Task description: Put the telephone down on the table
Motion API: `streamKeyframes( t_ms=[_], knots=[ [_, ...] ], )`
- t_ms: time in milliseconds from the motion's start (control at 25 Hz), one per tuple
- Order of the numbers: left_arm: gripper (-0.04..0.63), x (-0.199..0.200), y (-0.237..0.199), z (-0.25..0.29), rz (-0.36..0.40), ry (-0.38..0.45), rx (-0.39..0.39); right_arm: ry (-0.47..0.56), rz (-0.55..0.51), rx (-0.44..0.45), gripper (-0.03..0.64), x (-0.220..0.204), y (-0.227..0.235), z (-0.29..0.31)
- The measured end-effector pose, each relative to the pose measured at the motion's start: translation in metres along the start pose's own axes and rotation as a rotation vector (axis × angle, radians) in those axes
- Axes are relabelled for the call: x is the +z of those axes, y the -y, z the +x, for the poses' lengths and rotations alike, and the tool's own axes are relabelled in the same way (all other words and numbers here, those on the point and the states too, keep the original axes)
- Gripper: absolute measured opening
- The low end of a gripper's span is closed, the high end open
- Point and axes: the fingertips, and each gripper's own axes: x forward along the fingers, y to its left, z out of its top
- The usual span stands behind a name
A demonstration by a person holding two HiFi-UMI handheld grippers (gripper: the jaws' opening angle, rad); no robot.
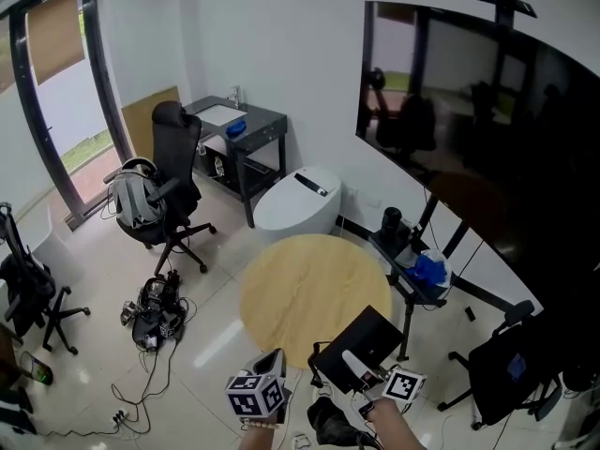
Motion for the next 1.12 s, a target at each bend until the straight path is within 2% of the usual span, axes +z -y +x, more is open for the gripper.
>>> streamKeyframes(
  t_ms=[320,560,760,960,1120],
  knots=[
    [-0.014,0.012,-0.024,0.040,-0.032,-0.029,0.054,-0.249,-0.072,0.064,0.169,-0.006,0.046,0.069],
    [-0.014,0.016,-0.047,0.067,-0.080,-0.048,0.102,-0.408,-0.028,0.131,0.169,-0.025,0.082,0.135],
    [-0.014,0.017,-0.064,0.079,-0.106,-0.063,0.148,-0.556,0.019,0.237,0.169,-0.048,0.103,0.180],
    [-0.014,0.010,-0.072,0.093,-0.131,-0.091,0.163,-0.679,0.057,0.211,0.169,-0.053,0.149,0.202],
    [-0.014,0.006,-0.073,0.106,-0.144,-0.110,0.164,-0.768,0.030,0.169,0.169,-0.050,0.185,0.204]
  ],
)
